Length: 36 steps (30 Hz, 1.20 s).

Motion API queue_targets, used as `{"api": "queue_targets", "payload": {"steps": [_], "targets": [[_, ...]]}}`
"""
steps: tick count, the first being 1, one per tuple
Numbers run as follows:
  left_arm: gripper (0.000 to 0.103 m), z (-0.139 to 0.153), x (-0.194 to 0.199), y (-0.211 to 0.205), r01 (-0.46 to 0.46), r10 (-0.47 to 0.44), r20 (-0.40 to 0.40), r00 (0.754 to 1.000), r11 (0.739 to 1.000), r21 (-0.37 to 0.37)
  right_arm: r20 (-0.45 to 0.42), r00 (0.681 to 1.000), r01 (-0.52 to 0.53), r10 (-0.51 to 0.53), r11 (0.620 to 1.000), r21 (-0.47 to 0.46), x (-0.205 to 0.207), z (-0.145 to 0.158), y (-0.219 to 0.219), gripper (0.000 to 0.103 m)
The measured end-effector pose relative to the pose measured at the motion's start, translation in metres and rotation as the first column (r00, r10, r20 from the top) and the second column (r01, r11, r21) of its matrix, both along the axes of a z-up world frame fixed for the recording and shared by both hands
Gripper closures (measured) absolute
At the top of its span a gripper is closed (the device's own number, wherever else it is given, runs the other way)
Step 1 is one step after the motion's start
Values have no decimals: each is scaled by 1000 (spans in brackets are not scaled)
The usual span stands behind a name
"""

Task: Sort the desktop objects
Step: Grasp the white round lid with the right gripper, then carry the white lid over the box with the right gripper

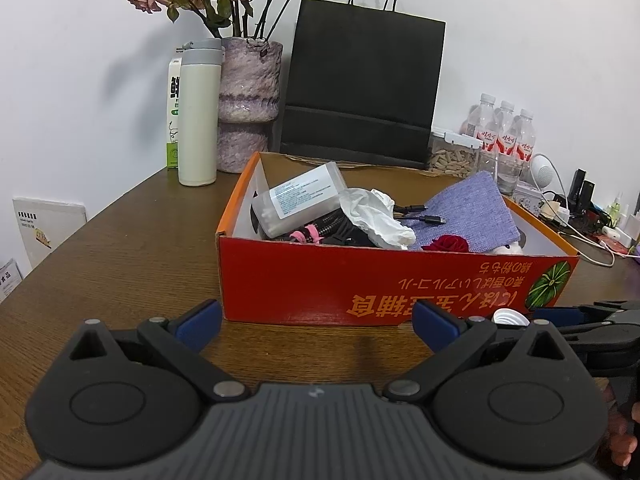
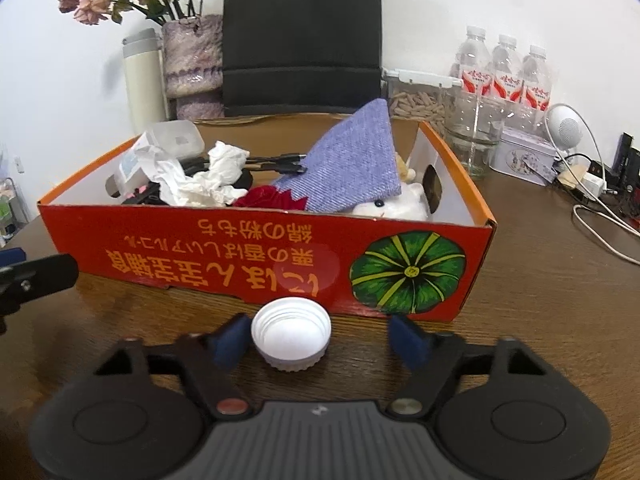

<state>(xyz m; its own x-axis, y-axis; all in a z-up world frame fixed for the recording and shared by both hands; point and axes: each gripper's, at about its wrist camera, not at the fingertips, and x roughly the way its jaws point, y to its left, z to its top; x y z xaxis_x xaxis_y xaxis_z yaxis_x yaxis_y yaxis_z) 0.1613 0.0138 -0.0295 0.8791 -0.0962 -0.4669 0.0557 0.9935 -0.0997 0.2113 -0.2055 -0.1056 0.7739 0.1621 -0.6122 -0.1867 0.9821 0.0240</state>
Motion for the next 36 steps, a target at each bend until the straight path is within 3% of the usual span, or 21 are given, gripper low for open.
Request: {"api": "queue_targets", "payload": {"steps": [1, 4, 18, 29, 36], "targets": [[0, 0, 0, 0, 0, 0, 0, 1000, 1000, 0, 2, 1000, -6, 6, 1000, 2, -1, 1, 0, 53], [0, 0, 0, 0, 0, 0, 0, 1000, 1000, 0, 3, 1000, -21, 21, 1000, 5, -3, 2, 1, 64], [0, 2, -3, 1, 0, 0, 13, 1000, 1000, -6, 36, 998, -44, 43, 999, 31, -16, 9, 2, 64], [0, 28, -14, -1, 17, -16, 113, 993, 1000, -7, 166, 984, -74, 63, 995, 61, -41, 42, -2, 64], [0, 58, -1, -11, 27, -27, 191, 981, 1000, 0, 230, 971, -75, 61, 996, 55, -27, 65, -8, 64]]}}
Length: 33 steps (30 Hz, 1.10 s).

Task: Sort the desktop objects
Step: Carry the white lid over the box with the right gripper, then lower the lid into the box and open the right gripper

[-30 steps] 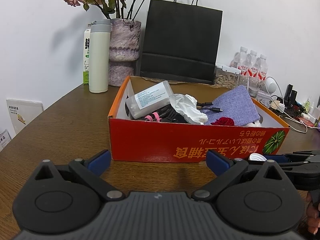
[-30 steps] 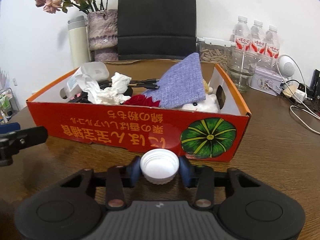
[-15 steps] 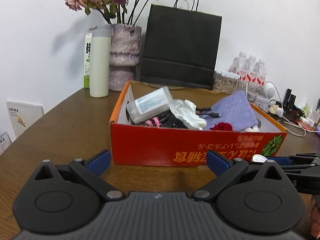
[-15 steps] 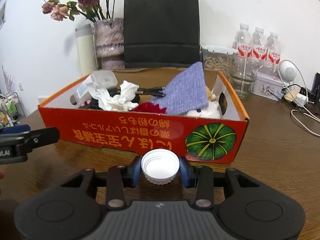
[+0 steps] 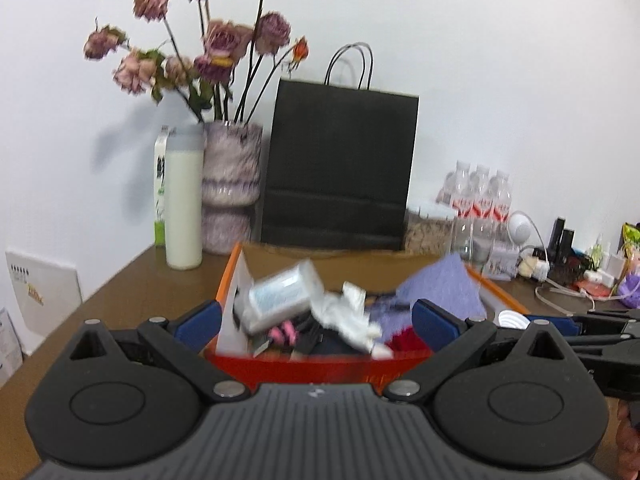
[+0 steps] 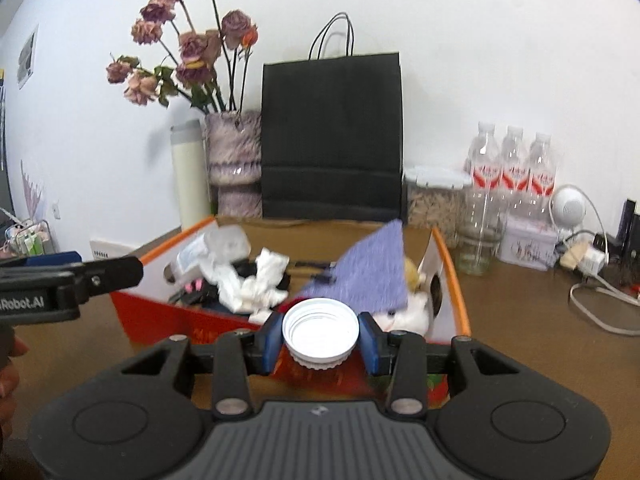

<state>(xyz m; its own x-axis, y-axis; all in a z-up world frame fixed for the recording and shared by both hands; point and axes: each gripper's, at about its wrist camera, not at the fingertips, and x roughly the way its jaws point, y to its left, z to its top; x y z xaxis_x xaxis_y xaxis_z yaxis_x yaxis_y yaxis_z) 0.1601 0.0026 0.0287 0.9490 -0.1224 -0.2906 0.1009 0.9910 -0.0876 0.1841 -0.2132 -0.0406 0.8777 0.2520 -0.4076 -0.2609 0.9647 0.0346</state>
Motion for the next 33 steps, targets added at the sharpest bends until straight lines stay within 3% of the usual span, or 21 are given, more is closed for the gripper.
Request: {"api": "queue_targets", "payload": {"steps": [9, 18, 25, 27, 29, 33], "targets": [[0, 5, 46, -16, -32, 32, 21, 999, 999, -30, 8, 1000, 12, -12, 1000, 21, 48, 0, -1, 64], [0, -18, 81, -21, -44, 44, -13, 999, 999, 22, -29, 1000, 9, -9, 1000, -7, 85, -19, 2, 64], [0, -27, 85, -25, -28, 30, -31, 999, 998, 55, -52, 998, 18, -18, 1000, -15, 90, -27, -1, 64], [0, -27, 82, -26, -26, 27, -23, 999, 998, 56, -52, 998, 16, -17, 1000, -19, 88, -27, 0, 57], [0, -26, 79, -27, -24, 25, -7, 1000, 998, 60, -45, 999, 14, -15, 1000, -21, 85, -27, 1, 31], [0, -24, 72, -29, -26, 24, 17, 1000, 997, 73, -22, 1000, 8, -9, 1000, -19, 77, -23, 3, 16]]}}
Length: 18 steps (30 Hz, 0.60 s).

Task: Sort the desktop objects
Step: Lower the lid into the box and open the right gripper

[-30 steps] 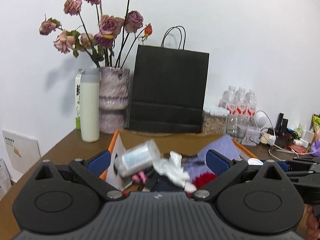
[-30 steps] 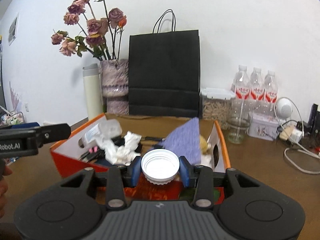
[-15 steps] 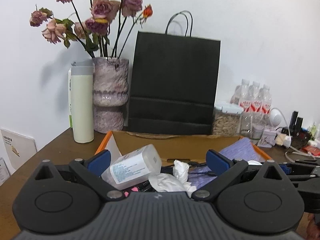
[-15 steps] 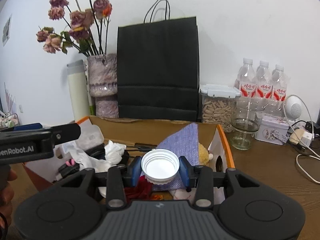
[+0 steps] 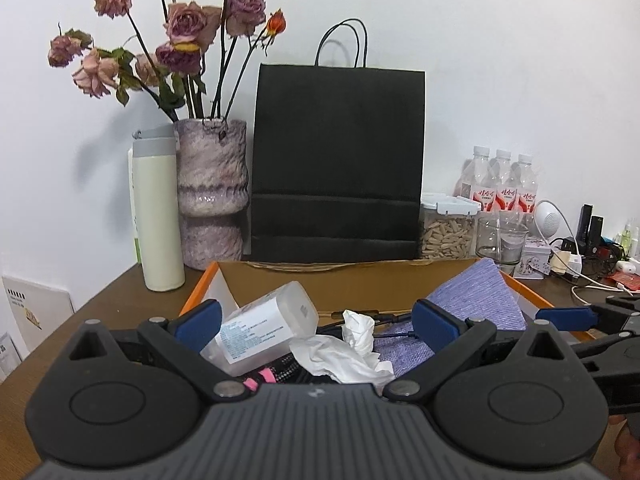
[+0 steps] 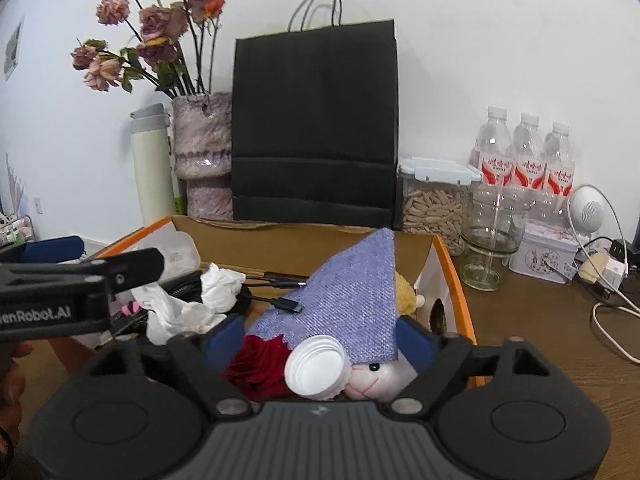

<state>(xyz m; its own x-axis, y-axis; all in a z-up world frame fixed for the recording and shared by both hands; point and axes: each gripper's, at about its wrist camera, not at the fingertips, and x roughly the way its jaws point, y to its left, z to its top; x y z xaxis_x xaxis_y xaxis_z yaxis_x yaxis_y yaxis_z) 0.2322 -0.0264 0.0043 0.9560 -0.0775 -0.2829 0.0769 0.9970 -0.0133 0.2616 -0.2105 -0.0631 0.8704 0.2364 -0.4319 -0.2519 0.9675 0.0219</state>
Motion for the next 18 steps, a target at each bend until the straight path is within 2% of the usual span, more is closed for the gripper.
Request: {"api": "queue_targets", "payload": {"steps": [2, 10, 18], "targets": [[0, 1, -2, -1, 2, -2, -1, 1000, 1000, 2, 5, 1000, 3, -3, 1000, 2, -3, 1, 0, 8], [0, 5, -22, 1, 6, -6, 8, 1000, 1000, -1, 2, 999, 35, -35, 999, -16, -20, 3, -1, 0], [0, 6, -56, 5, 16, -16, 14, 1000, 1000, 2, 32, 998, 49, -48, 999, -21, -58, 8, -4, 0]]}}
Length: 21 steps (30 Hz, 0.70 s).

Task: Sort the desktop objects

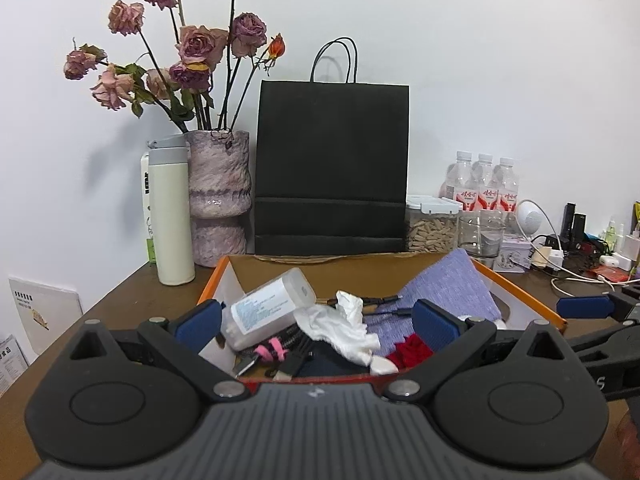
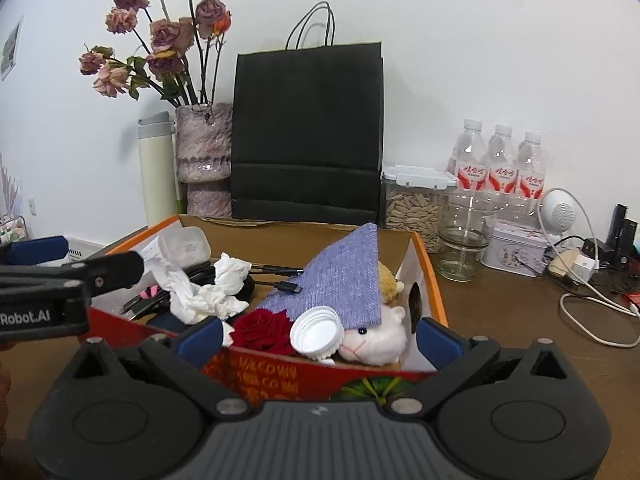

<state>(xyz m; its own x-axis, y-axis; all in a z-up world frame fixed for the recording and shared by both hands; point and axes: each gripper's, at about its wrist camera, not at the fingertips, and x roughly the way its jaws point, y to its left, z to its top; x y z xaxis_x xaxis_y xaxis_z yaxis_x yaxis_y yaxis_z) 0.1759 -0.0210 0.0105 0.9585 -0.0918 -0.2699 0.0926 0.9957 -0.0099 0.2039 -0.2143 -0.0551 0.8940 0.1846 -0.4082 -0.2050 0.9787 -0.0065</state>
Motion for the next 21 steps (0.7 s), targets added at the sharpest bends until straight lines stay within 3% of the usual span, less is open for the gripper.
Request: {"api": "queue_targets", "payload": {"steps": [8, 21], "targets": [[0, -3, -36, 5, -1, 1, 7, 1000, 1000, -6, 17, 1000, -5, 5, 1000, -4, -40, -1, 3, 0], [0, -21, -57, 15, -15, 14, -72, 997, 1000, -10, -36, 999, 5, -4, 1000, 29, -74, -17, 2, 0]]}}
